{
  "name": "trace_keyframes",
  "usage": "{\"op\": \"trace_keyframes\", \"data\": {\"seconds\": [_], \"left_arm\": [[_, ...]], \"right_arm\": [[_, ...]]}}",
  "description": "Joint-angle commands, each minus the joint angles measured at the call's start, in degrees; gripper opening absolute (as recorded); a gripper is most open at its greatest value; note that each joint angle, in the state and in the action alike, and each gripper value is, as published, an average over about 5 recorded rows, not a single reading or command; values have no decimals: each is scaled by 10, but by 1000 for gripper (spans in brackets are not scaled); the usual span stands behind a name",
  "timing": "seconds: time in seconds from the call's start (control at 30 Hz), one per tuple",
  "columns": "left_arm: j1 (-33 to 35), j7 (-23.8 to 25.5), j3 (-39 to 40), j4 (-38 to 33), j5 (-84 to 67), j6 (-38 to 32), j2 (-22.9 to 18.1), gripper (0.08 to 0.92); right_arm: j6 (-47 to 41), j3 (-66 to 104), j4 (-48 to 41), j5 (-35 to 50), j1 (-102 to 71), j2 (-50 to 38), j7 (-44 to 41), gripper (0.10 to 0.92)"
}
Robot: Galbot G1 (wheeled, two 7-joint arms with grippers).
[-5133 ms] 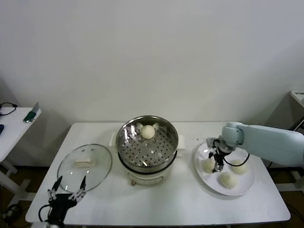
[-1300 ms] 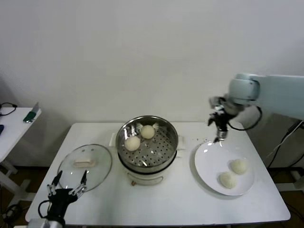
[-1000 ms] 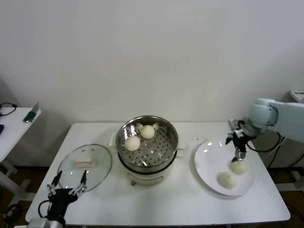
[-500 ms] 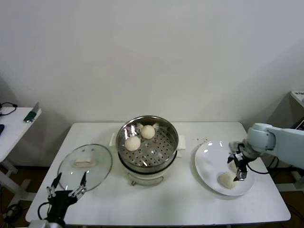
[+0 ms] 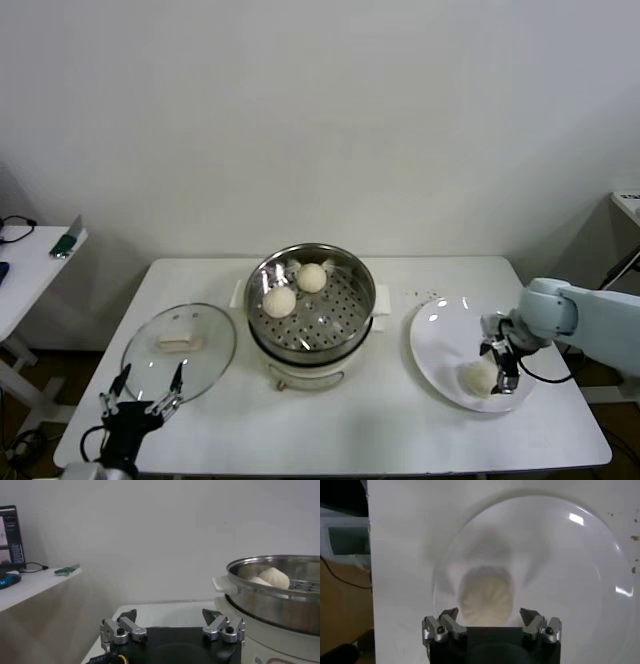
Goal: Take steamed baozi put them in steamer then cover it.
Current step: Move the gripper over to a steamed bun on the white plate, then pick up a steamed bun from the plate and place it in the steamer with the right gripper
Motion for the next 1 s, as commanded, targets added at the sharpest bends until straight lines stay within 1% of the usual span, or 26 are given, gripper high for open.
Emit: {"op": "trace_keyframes", "data": {"seconds": [0.03,0.2,0.4,0.67,0.83,1.0], "left_arm": [[0,0,-1,0,0,1,0,823],[0,-1,0,0,0,2,-1,823],[0,-1,0,0,2,2,-1,823],[-1,-1,1,0,7,2,-2,823],[0,-1,0,0,9,2,-2,823],[1,-1,-2,0,10,3,-1,823]], "right_arm": [[-7,23,1,-16,-31,-4,6,809],[-8,34,-1,-26,-43,-4,8,745],[-4,47,-7,-42,-54,-1,7,691],[34,48,-16,-81,-34,10,-21,679],[72,8,-15,-74,45,27,-51,679],[137,-81,-10,-46,210,70,-82,679]]}}
